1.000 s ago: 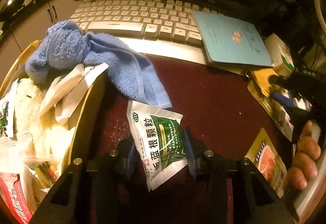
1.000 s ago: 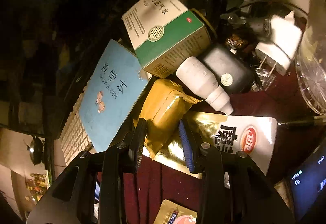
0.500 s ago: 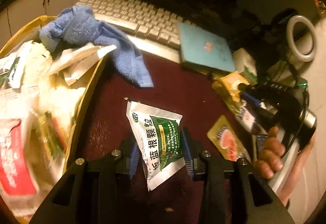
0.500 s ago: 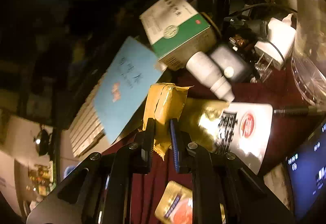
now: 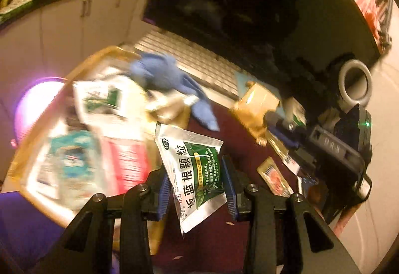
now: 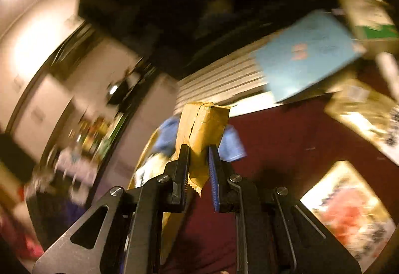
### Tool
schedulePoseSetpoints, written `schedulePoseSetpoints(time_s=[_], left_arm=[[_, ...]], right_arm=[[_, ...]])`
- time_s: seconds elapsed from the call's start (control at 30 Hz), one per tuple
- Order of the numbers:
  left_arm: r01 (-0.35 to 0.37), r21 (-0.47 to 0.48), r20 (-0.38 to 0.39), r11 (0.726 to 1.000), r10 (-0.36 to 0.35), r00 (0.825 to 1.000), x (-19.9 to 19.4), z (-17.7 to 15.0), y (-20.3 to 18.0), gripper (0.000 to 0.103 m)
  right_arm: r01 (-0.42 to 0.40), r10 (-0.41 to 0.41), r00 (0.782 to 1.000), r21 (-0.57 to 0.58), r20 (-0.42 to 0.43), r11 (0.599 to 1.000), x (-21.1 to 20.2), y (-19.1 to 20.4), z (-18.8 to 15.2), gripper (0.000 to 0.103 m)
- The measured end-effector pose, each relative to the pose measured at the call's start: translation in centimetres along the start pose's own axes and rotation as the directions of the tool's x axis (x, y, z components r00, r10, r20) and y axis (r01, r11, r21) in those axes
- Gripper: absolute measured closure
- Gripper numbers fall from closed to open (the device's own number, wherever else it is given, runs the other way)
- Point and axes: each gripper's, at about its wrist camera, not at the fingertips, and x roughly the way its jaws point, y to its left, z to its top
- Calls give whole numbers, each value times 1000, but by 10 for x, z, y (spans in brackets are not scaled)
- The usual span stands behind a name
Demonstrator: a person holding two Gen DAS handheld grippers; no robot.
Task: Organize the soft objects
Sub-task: 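Carry the green sachet and yellow packet to the tray and release both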
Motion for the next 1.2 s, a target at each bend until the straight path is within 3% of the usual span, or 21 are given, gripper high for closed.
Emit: schedulePoseSetpoints(time_s=[0.13,0.3,0.53,0.7,0.8,0.87,0.9,0.93,0.97,1.0,1.1,1.2], left_arm=[[-51,-40,32,998,53,998,-10,13,26,65],[-72,-81,44,994,75,996,-11,25,54,65],[-76,-113,31,991,80,996,9,44,79,65],[-78,-78,19,994,80,997,31,50,84,64],[-116,-75,7,990,117,993,40,48,88,57],[-114,-85,22,990,116,993,36,44,87,53],[-105,-81,42,991,109,993,31,42,85,51],[-101,-72,73,992,106,992,24,40,82,40],[-121,-67,104,990,127,986,15,37,78,28],[-147,-65,125,987,154,980,9,34,74,25],[-233,-19,192,972,232,954,-10,22,56,25],[-360,19,258,933,343,903,-22,7,38,25]], right_arm=[[-54,44,994,-99,-101,994,31,34,-10,88],[-23,-32,973,-233,-229,972,81,62,-19,88],[-6,-80,953,-281,-294,960,118,67,-26,88],[-1,-78,958,-275,-275,961,126,67,-30,87],[-15,-62,958,-266,-279,964,126,71,-32,80],[-21,-47,968,-267,-246,964,118,72,-29,66],[-23,-37,974,-262,-222,965,112,72,-29,49],[-25,-31,977,-259,-209,965,106,72,-28,40],[-22,-30,981,-259,-194,966,101,73,-28,40],[-19,-32,981,-261,-190,965,97,74,-27,40],[-24,-23,987,-280,-161,960,82,77,-29,40],[-5,-40,989,-295,-145,956,74,80,-38,40]])
